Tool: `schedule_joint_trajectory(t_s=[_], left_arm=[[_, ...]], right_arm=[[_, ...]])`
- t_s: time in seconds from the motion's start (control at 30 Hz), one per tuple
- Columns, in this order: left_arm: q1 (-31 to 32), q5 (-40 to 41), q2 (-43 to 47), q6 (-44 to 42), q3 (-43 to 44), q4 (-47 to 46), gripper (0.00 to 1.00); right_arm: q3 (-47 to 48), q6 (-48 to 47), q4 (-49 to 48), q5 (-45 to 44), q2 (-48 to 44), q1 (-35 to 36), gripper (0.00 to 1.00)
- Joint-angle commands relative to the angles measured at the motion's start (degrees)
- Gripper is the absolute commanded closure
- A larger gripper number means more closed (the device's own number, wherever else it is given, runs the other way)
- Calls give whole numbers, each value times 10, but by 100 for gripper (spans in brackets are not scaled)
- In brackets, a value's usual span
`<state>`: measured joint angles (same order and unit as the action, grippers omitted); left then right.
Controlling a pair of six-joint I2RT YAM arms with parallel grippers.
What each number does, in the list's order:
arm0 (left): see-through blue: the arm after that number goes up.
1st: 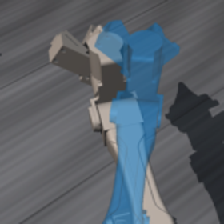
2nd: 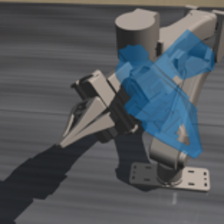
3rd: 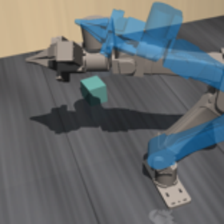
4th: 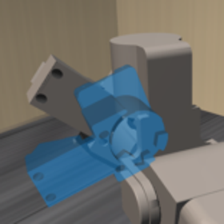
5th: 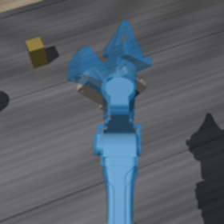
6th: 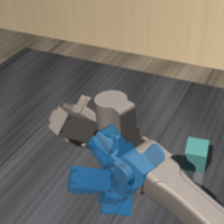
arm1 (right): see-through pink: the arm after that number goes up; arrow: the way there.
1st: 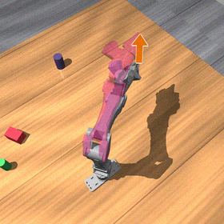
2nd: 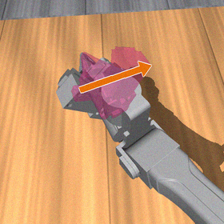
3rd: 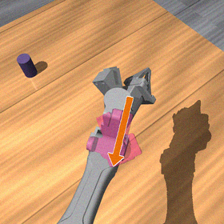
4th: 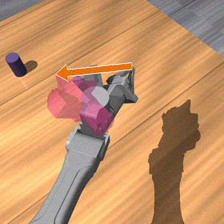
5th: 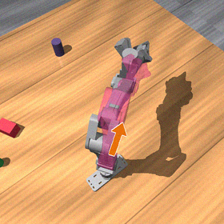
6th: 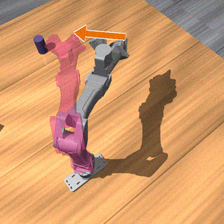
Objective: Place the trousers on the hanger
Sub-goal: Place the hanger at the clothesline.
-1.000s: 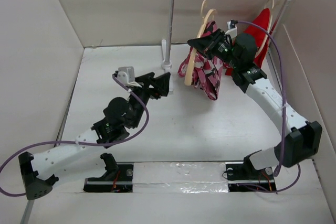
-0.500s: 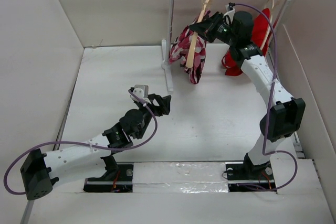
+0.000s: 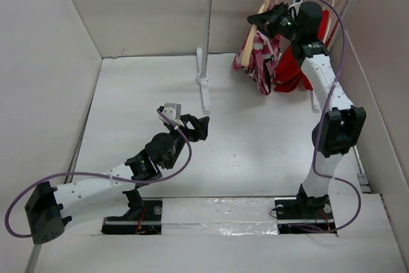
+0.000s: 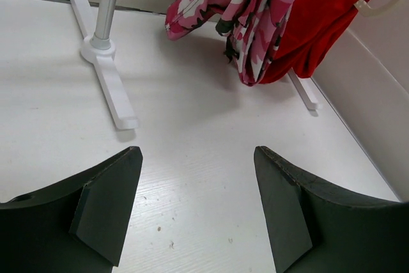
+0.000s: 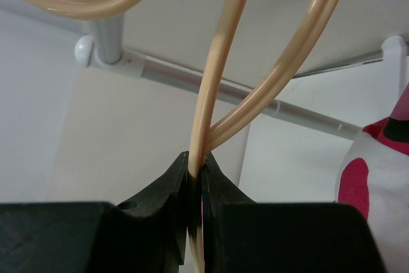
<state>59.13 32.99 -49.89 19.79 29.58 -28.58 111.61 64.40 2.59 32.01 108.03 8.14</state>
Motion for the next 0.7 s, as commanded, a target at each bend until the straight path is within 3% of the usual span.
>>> schedule_joint_trajectory(t_s=[0.0, 0.23, 0.33, 0.37, 0.4, 0.47, 0.5, 0.53, 0.67], left_arm=[[-3, -5, 0, 1, -3, -34, 32], [-16, -21, -5, 5, -2, -34, 31], [-16, -14, -12, 10, 6, -24, 31], [-16, -12, -13, 12, 6, -23, 31], [-16, -11, -14, 12, 6, -23, 31], [-16, -4, -13, 13, 5, -22, 31], [-16, -1, -11, 15, 5, -19, 30], [-16, 1, -9, 15, 6, -18, 30], [-16, 1, 2, 17, -2, -24, 29]], right_arm=[[63, -20, -76, 16, -5, -18, 100], [-10, -35, -99, 31, -24, -23, 100], [-60, -41, -128, 28, -47, -23, 63], [-79, -46, -125, 25, -61, -23, 44], [-86, -58, -116, 23, -69, -23, 37], [-110, -73, -105, 0, -106, -23, 35], [-118, -83, -87, -10, -120, -23, 23], [-126, -111, -75, -20, -136, -23, 0], [-180, -188, -28, -109, -233, -11, 0]])
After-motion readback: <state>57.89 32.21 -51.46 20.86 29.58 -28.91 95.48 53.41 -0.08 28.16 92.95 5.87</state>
